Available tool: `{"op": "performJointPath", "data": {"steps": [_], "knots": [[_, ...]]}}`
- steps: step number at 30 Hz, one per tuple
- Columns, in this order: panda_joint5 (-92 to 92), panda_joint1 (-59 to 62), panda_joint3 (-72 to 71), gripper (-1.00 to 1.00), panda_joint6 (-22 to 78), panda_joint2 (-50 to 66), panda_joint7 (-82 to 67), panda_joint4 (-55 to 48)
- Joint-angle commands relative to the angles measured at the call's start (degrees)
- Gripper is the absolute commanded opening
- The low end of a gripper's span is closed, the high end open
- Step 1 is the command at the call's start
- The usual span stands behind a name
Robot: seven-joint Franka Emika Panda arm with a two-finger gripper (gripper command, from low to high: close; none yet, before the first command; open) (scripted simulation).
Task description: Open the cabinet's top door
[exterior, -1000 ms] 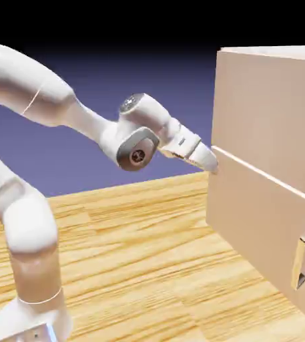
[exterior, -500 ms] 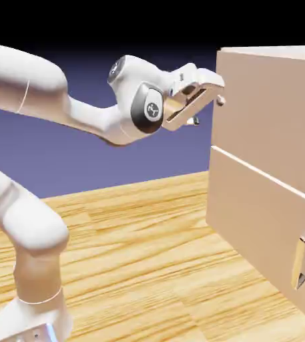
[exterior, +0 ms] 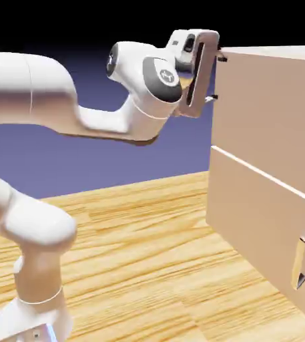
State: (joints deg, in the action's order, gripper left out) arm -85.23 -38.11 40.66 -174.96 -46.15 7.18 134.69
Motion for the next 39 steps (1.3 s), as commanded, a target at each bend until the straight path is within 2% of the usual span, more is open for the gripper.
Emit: {"op": "performJointPath", "data": {"steps": [1,32,34,39], "knots": [[-2.5,-1.1,1.2,1.0,0.0,-0.4,-1.0,-0.8],[-79.7,-35.0,38.0,1.0,-0.9,-12.6,-33.0,-24.6],[-80.8,-35.5,38.5,1.0,-0.9,-12.8,-33.4,-24.9],[-80.8,-45.8,44.1,1.0,-1.3,-11.5,-33.5,-34.2]]}}
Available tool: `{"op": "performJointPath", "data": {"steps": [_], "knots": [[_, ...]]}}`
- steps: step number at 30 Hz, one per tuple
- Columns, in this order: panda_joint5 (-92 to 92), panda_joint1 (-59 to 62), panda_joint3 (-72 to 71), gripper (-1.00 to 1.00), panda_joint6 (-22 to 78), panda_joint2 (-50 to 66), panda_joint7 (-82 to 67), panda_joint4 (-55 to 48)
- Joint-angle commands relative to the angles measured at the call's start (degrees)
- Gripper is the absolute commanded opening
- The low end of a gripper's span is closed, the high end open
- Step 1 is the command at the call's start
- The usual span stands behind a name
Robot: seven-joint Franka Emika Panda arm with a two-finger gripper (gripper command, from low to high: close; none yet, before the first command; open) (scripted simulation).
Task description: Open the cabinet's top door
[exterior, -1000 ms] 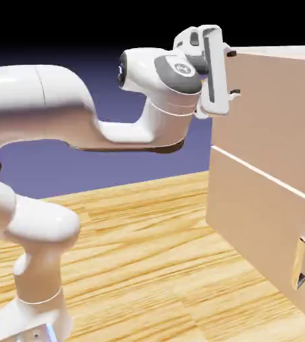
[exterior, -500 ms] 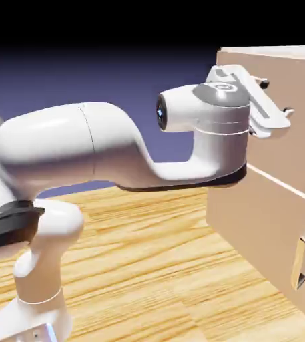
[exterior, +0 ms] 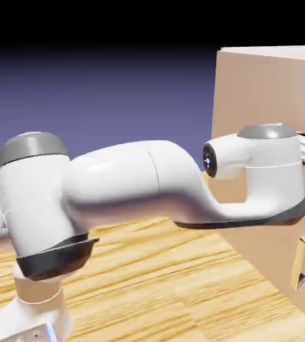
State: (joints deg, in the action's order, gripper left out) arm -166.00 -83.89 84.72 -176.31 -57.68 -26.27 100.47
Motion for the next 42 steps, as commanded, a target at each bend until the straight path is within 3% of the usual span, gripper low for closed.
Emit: {"op": "performJointPath", "data": {"steps": [1,12,22,33,42], "knots": [[0.0,0.0,0.0,-1.0,0.0,0.0,0.0,0.0],[0.3,20.2,-11.4,-1.0,11.0,6.3,8.8,19.5],[10.3,41.0,-26.9,-1.0,21.0,5.9,6.5,37.5],[30.0,62.2,-48.8,-1.0,32.8,-3.4,-1.0,57.5],[52.0,70.1,-67.0,-1.0,42.3,-15.1,-8.7,69.0]]}}
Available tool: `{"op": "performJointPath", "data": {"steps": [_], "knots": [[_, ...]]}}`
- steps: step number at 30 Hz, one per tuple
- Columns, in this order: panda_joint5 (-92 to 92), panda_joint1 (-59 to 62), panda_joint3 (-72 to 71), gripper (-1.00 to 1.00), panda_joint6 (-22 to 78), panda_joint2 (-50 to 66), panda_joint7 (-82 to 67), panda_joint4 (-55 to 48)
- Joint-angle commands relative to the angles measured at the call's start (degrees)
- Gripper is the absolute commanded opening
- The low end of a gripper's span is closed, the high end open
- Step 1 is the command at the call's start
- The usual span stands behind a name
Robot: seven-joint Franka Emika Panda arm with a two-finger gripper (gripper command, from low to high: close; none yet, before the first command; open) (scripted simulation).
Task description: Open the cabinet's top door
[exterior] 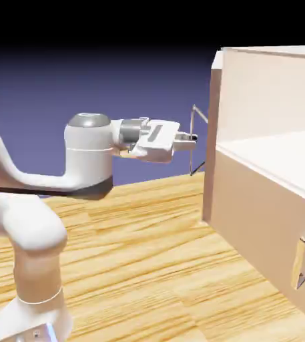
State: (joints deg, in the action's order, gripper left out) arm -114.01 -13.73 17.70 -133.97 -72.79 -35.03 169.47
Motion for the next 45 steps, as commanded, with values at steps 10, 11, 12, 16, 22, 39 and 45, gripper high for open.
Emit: {"op": "performJointPath", "data": {"steps": [10,11,12,16,22,39,45], "knots": [[24.6,-2.1,-20.3,-1.0,12.8,-8.6,-6.2,5.1],[26.9,-2.7,-22.4,-1.0,14.2,-8.9,-6.5,5.2],[29.2,-3.2,-24.4,-1.0,15.7,-9.1,-6.7,5.2],[37.9,-5.4,-32.7,-1.0,21.6,-8.8,-7.2,4.4],[50.1,-6.9,-45.2,-1.0,31.0,-5.1,-6.5,0.7],[76.1,12.5,-79.1,-1.0,59.5,12.9,-2.3,-28.5],[80.6,24.5,-88.7,-1.0,67.9,15.0,-2.6,-40.9]]}}
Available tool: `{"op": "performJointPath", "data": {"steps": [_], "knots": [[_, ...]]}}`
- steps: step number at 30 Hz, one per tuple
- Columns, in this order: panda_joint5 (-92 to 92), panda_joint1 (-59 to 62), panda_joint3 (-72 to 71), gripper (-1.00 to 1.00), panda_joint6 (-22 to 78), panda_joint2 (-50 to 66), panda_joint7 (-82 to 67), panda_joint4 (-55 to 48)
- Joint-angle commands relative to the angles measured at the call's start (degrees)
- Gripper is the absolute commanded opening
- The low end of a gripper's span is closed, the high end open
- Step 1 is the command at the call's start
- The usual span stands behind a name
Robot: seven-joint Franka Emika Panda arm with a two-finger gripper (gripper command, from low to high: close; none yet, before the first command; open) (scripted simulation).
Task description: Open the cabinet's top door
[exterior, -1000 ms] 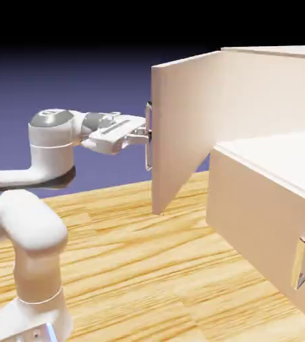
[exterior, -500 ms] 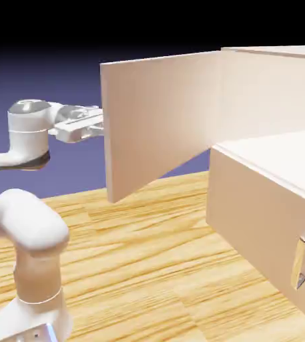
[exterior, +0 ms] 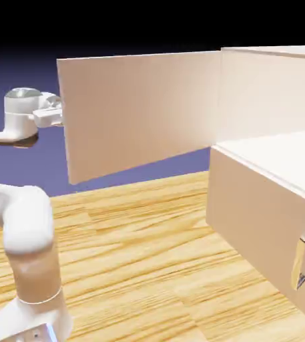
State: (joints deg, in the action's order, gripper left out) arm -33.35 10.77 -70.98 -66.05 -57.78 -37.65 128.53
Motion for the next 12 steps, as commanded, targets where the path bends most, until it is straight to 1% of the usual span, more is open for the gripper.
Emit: {"op": "performJointPath", "data": {"steps": [1,12], "knots": [[0.6,2.1,-1.5,-1.0,1.2,0.1,-0.2,-2.1],[5.4,23.5,-13.7,-1.0,14.7,-2.9,-4.7,-24.9]]}}
